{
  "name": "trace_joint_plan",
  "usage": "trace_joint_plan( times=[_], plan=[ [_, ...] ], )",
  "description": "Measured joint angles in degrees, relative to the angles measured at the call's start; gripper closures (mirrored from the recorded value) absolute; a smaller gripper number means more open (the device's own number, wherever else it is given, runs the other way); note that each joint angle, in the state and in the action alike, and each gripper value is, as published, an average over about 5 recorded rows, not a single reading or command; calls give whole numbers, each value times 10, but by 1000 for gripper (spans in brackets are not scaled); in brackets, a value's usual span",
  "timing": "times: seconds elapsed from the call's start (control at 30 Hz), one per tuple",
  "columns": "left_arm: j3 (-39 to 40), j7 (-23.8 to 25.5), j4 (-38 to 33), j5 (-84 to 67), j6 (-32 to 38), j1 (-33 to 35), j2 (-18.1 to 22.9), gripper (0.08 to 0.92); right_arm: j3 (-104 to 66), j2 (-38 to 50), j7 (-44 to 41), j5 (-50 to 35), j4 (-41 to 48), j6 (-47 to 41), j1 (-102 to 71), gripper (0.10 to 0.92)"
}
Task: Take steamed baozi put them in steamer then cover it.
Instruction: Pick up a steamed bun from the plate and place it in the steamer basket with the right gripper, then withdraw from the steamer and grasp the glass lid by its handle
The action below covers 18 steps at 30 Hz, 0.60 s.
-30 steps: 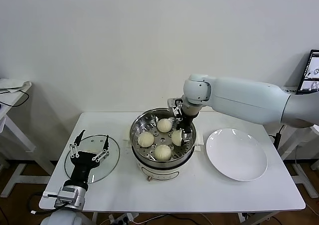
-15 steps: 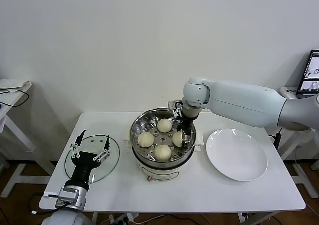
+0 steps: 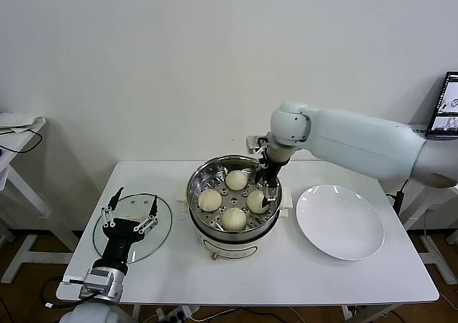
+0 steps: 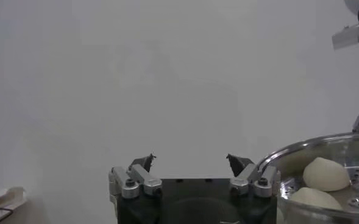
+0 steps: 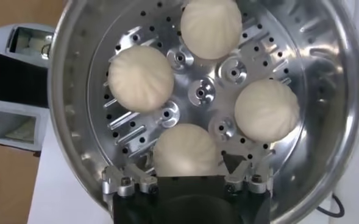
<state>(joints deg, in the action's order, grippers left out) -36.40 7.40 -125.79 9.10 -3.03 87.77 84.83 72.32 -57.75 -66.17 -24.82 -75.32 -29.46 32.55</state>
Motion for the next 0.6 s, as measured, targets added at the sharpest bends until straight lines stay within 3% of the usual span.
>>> trace_joint_plan(
  times=[0.37, 0.6],
  plan=[
    [-11, 12, -1, -18, -18, -9, 8, 177, -121, 120, 9, -40, -42, 22, -32, 203],
    [-17, 9, 2, -24, -25, -16, 12, 177, -265, 218, 109, -105, -92, 72, -135, 203]
  ],
)
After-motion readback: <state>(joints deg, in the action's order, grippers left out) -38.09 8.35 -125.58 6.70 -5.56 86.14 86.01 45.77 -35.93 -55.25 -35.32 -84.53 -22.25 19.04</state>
